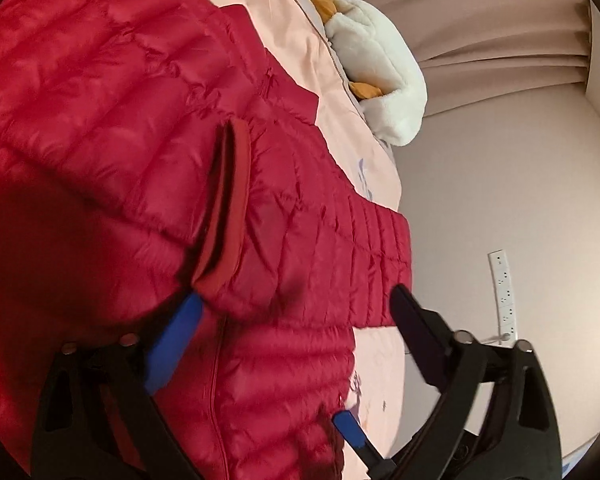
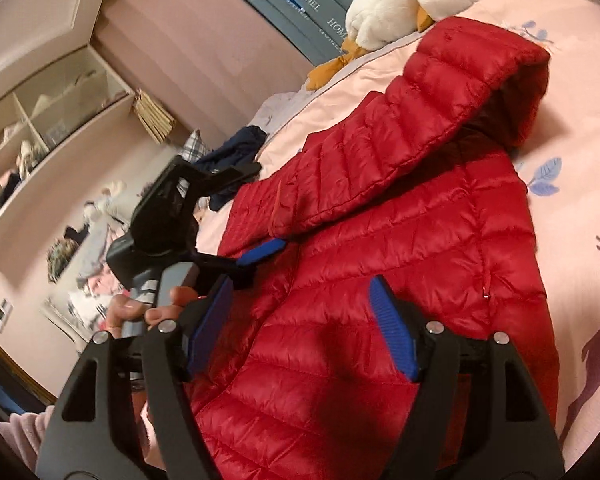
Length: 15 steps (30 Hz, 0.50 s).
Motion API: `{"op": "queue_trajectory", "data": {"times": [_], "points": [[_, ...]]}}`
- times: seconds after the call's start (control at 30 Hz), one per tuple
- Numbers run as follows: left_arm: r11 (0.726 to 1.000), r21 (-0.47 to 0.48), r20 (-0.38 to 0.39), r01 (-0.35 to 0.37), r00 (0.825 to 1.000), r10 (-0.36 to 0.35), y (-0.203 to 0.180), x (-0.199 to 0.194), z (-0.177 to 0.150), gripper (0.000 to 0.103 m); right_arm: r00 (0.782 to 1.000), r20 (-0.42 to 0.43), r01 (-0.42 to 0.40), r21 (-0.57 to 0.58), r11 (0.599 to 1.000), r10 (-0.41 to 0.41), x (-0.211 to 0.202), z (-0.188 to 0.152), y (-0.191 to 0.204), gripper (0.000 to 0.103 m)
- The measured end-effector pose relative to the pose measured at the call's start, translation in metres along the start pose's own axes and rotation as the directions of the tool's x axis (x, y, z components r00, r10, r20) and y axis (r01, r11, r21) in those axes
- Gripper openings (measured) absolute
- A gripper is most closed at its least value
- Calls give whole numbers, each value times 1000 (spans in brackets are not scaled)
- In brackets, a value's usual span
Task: Fold large clothes
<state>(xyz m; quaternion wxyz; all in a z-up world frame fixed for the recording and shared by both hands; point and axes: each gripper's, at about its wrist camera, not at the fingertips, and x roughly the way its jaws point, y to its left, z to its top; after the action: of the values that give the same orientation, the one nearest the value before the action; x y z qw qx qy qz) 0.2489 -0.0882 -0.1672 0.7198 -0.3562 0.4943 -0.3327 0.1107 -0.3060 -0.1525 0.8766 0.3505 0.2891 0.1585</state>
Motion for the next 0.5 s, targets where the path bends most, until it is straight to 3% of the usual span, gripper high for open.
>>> {"op": "queue_trajectory", "data": {"times": [0.07, 0.23, 0.3, 0.4, 0.5], "points": [[1000, 1, 0, -11, 1000, 11, 0, 4, 4, 75, 1000, -5, -2, 8, 1000, 2, 2, -1, -2, 73], [995, 4, -11, -95, 995, 95, 5, 11, 3, 30, 1000, -14, -17, 6, 1000, 17, 5, -3, -2, 73], [992, 6, -1, -124, 992, 124, 8, 12, 3, 18, 1000, -16, -18, 5, 1000, 18, 6, -4, -2, 73], [989, 27, 50, -146, 988, 144, 3, 6, 7, 9, 1000, -15, -19, 9, 1000, 19, 6, -6, -2, 73], [982, 85, 113, -169, 981, 159, -17, -8, 14, 8, 1000, -13, -18, 11, 1000, 19, 5, -6, -4, 73]]}}
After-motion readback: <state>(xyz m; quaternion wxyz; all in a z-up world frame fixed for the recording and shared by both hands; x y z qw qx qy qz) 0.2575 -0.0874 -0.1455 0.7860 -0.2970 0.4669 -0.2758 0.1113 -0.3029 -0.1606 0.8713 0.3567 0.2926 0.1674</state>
